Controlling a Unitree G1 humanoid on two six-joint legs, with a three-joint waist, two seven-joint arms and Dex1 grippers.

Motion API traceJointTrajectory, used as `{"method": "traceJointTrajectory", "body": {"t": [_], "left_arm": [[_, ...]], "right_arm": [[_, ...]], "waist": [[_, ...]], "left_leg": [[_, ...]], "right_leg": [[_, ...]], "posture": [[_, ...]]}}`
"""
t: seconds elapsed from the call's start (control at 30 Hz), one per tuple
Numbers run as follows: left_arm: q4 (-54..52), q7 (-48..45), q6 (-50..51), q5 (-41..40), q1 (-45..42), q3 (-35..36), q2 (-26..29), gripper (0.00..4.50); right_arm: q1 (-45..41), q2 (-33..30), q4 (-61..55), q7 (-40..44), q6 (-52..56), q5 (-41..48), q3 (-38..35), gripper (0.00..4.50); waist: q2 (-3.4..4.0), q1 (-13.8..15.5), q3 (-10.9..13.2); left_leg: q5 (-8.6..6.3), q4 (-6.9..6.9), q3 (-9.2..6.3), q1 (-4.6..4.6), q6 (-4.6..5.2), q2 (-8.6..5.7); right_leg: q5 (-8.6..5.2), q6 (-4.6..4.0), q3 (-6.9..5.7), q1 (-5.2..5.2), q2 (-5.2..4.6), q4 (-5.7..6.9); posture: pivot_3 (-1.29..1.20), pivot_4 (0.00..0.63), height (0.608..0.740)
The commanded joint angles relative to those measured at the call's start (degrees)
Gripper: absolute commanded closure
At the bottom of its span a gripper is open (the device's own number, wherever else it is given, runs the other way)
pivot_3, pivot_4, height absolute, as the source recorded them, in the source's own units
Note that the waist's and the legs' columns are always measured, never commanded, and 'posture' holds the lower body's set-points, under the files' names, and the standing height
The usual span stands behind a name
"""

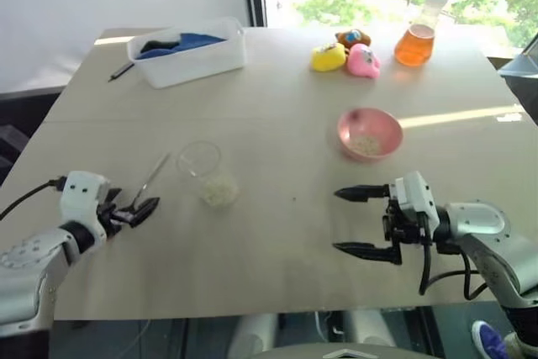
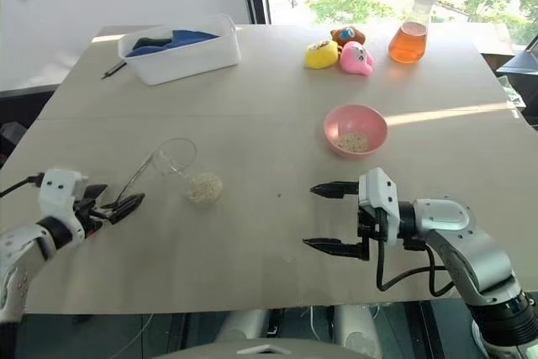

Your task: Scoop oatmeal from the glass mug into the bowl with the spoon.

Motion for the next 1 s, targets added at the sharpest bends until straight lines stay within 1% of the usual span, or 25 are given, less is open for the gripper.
{"method": "traceJointTrajectory", "body": {"t": [0.03, 0.07, 0.1, 0.2, 0.3, 0.33, 0.57, 0.73, 0.87, 0.93, 1.0], "left_arm": [[3.1, -2.9, 2.2, 1.1, -0.4, -1.6, 1.9, 0.51], [3.5, -3.2, 2.2, 1.3, -0.5, -1.5, 2.1, 0.83], [4.2, -3.4, 2.4, 1.5, -0.4, -1.1, 2.2, 1.35], [4.5, -3.9, 2.6, 1.7, 1.5, -0.1, 2.1, 2.65], [4.0, -4.0, 2.1, 1.8, 3.8, 0.6, 1.4, 4.20], [4.1, -3.8, 1.9, 1.9, 4.3, 0.8, 1.2, 4.44], [4.5, -2.1, -1.6, 2.6, 5.8, 1.9, -1.7, 4.44], [1.9, -1.2, -11.2, 1.9, 8.0, 5.6, -7.0, 4.44], [-1.7, -0.1, -15.5, -1.7, 8.8, 11.0, -11.7, 4.44], [-5.4, 0.8, -16.8, -4.5, 7.8, 13.6, -13.4, 4.44], [-9.7, 2.4, -17.1, -7.2, 5.7, 16.0, -14.0, 4.44]], "right_arm": [[-0.9, 0.3, -1.1, -0.1, -1.0, 0.3, -0.3, 0.00], [-0.9, 0.3, -1.2, -0.1, -0.9, 0.4, -0.4, 0.00], [-0.9, 0.3, -1.2, -0.3, -0.9, 0.4, -0.4, 0.00], [-0.5, 0.2, -1.4, -0.6, -0.8, 0.4, -0.7, 0.00], [0.0, 0.2, -1.7, -0.9, -0.9, 0.2, -0.4, 0.00], [0.0, 0.3, -1.8, -1.1, -0.8, 0.3, -0.4, 0.00], [-1.1, 0.2, -1.1, -0.7, -0.8, 0.0, 0.2, 0.00], [-1.9, 0.3, -0.2, -0.3, -1.0, -0.2, 0.3, 0.00], [-2.3, 0.4, -0.1, -0.4, -0.6, -0.2, 0.4, 0.00], [-2.7, 0.3, -0.3, -0.5, -0.2, 0.0, 0.4, 0.00], [-3.5, 0.4, -0.3, -0.8, 0.5, 0.2, 0.4, 0.00]], "waist": [[0.09, -0.1, 0.0], [0.12, -0.1, -0.1], [0.14, -0.1, -0.1], [0.16, -0.3, -0.1], [0.32, -0.5, -0.2], [0.37, -0.5, -0.2], [0.66, -0.6, -0.4], [0.78, -0.8, -0.5], [0.70, -0.7, -0.5], [0.52, -0.3, -0.4], [0.26, 0.2, -0.4]], "left_leg": [[0.00, 0.00, 0.00, 0.00, 0.00, 0.00], [0.00, 0.00, 0.00, 0.00, 0.00, -0.01], [0.00, 0.00, 0.00, 0.00, 0.00, 0.00], [0.00, -0.01, 0.00, 0.03, 0.00, 0.01], [0.00, -0.02, 0.01, 0.04, 0.00, 0.02], [0.00, -0.02, 0.02, 0.04, 0.00, 0.01], [0.00, -0.02, 0.04, 0.06, 0.00, 0.01], [0.00, -0.02, 0.09, 0.06, 0.00, 0.01], [0.00, -0.01, 0.10, 0.02, 0.00, 0.01], [0.00, 0.00, 0.09, 0.00, 0.01, 0.01], [0.00, 0.02, 0.02, -0.02, 0.01, 0.01]], "right_leg": [[0.00, 0.00, 0.00, 0.00, 0.00, 0.00], [0.00, 0.00, 0.00, 0.00, -0.01, 0.00], [0.00, 0.00, 0.00, 0.00, -0.02, 0.00], [0.00, -0.01, 0.01, -0.01, -0.01, 0.04], [0.00, -0.01, 0.05, -0.01, -0.02, 0.05], [0.00, -0.01, 0.06, -0.01, -0.02, 0.05], [0.00, -0.01, 0.08, -0.01, -0.04, 0.06], [0.01, -0.01, 0.12, -0.01, -0.05, 0.07], [0.01, -0.01, 0.11, -0.02, -0.08, 0.05], [0.01, -0.01, 0.09, -0.02, -0.08, 0.04], [0.01, -0.01, 0.03, -0.02, -0.08, 0.04]], "posture": [[0.00, 0.150, 0.740], [0.00, 0.150, 0.740], [0.00, 0.150, 0.740], [0.00, 0.150, 0.740], [0.00, 0.150, 0.740], [0.00, 0.150, 0.740], [0.00, 0.150, 0.740], [0.00, 0.150, 0.740], [0.00, 0.150, 0.740], [0.00, 0.150, 0.740], [0.00, 0.150, 0.740]]}}
